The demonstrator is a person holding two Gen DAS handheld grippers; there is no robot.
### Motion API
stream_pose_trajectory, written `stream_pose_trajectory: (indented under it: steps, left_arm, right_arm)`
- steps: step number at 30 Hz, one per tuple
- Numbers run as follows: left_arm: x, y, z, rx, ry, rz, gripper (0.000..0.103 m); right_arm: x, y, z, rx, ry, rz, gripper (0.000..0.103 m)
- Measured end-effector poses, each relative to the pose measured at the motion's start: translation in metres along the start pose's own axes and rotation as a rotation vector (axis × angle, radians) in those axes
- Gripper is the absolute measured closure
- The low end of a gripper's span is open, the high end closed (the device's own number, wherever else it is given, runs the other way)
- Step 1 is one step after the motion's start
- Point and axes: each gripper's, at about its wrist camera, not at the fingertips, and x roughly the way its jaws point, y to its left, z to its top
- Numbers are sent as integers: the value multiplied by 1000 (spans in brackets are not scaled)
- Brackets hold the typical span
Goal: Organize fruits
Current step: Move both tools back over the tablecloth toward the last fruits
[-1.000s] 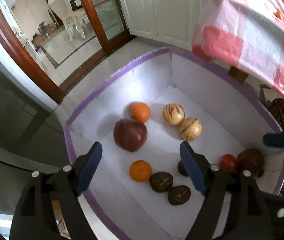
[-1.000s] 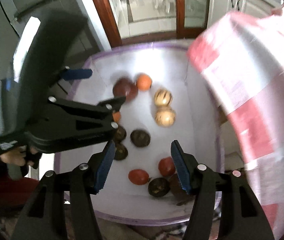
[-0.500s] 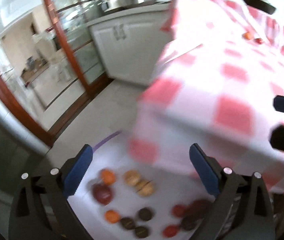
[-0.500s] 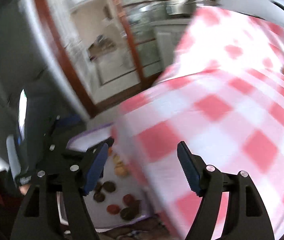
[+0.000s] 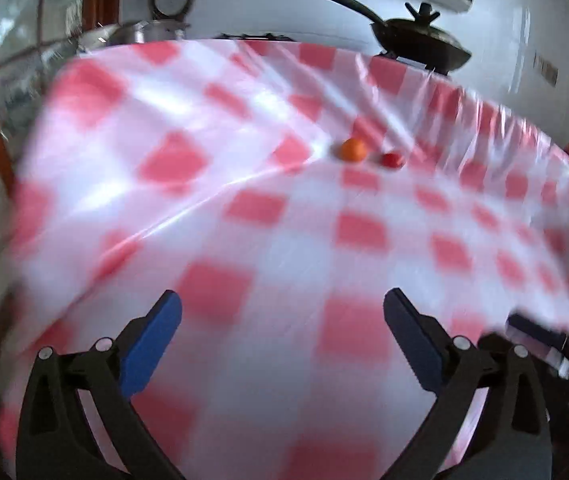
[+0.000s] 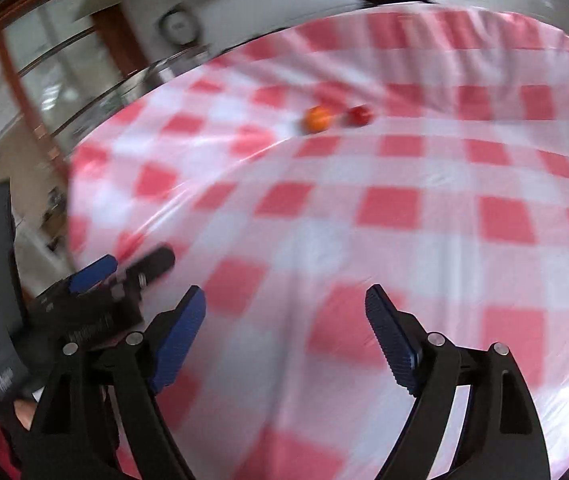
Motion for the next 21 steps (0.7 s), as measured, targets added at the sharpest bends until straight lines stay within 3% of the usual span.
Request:
stream_pose_trajectory:
  steps: [3,7,11,14,21]
  left_arm:
    - [41,-19,26,-74,-9,-59,2]
    - [68,-25,39,-161,-5,-116,2]
    - [71,-18,33,-155,-11,-152,2]
    - [64,-15,32,-150,-38,-222,2]
    - [76,-3,33,-225,2,-279,2]
  right_arm:
    - [18,-26,27,19,-11,-76,23]
    - [54,-51,66,-8,1,-156,23]
    - [96,-58,111,-45,8,-187,24]
    - [134,-59,145,-52,32,-188,30]
    - [206,-52,192,-128,104,-262,34]
